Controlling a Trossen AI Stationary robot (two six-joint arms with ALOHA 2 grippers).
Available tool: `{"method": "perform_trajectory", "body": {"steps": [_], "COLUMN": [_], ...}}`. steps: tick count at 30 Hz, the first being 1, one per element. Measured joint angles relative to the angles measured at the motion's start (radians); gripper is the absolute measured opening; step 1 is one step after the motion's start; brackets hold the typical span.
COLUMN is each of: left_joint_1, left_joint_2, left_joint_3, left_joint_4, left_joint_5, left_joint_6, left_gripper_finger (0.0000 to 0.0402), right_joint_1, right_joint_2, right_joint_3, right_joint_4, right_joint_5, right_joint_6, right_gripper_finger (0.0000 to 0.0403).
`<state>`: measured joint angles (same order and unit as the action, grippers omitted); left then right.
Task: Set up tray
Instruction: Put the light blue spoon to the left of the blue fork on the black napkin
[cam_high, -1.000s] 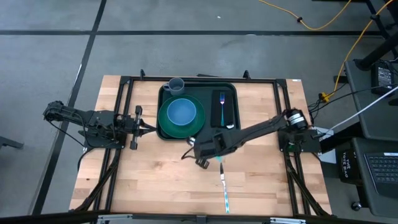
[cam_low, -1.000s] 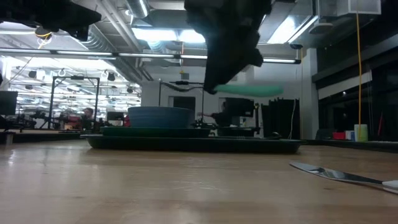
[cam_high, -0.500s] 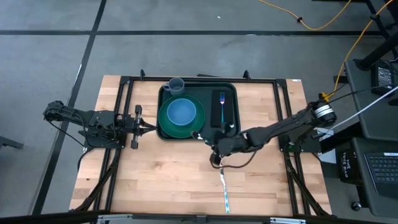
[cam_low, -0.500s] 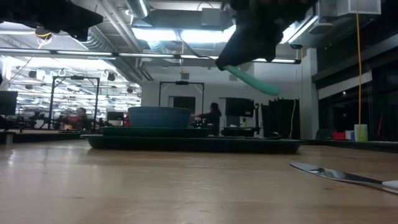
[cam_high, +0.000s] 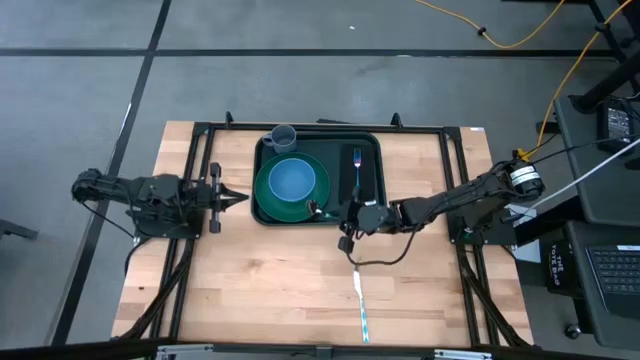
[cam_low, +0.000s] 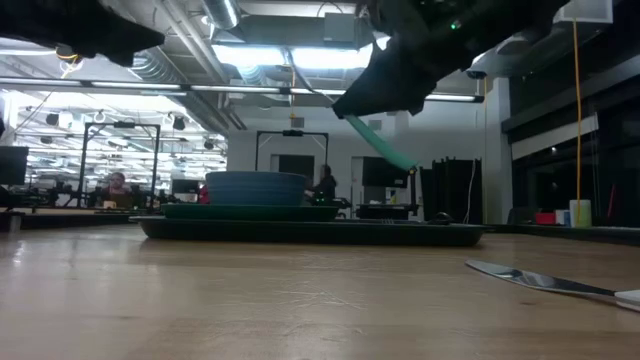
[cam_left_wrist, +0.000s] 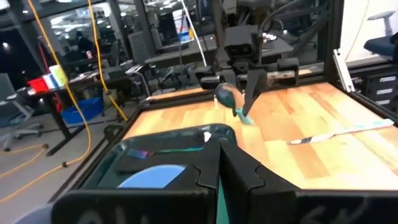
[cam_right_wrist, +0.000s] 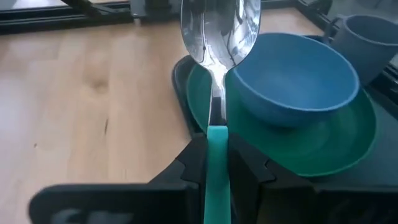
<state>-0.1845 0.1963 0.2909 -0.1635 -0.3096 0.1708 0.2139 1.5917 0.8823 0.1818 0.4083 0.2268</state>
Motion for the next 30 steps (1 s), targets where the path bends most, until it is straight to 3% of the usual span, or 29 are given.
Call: {"method": "perform_trajectory", "body": {"steps": [8,15,22,30], "left_joint_1": [0.065,0.180,0.293,0.353], "left_joint_2": [-0.196,-0.196,-0.194,-0.187], "left_joint_3": [-0.123,-0.167,-0.275,-0.283], "left_joint_4": [0.021,0.083,0.262,0.248], "left_joint_5": [0.068,0.189,0.286,0.365], "left_joint_6": [0.010,0.004,-0.047,-0.082], "left_gripper_finger": [0.0003,0.0003,0.0003,0.0003], "right_joint_1": [-0.046,-0.074,-0.080,-0.090], "right_joint_2": [0.000,0.000,0.000,0.000], "right_joint_3": [-0.002,-0.002,-0.002,-0.002], "right_joint_4": [0.069,0.102,0.135,0.161], "right_joint_5": [-0.020,-0.028,-0.036,-0.036], "right_joint_6": [-0.077,-0.079,-0.076,-0.069], "right_gripper_finger": [0.0052,0.0053,0.0054,0.0055]}}
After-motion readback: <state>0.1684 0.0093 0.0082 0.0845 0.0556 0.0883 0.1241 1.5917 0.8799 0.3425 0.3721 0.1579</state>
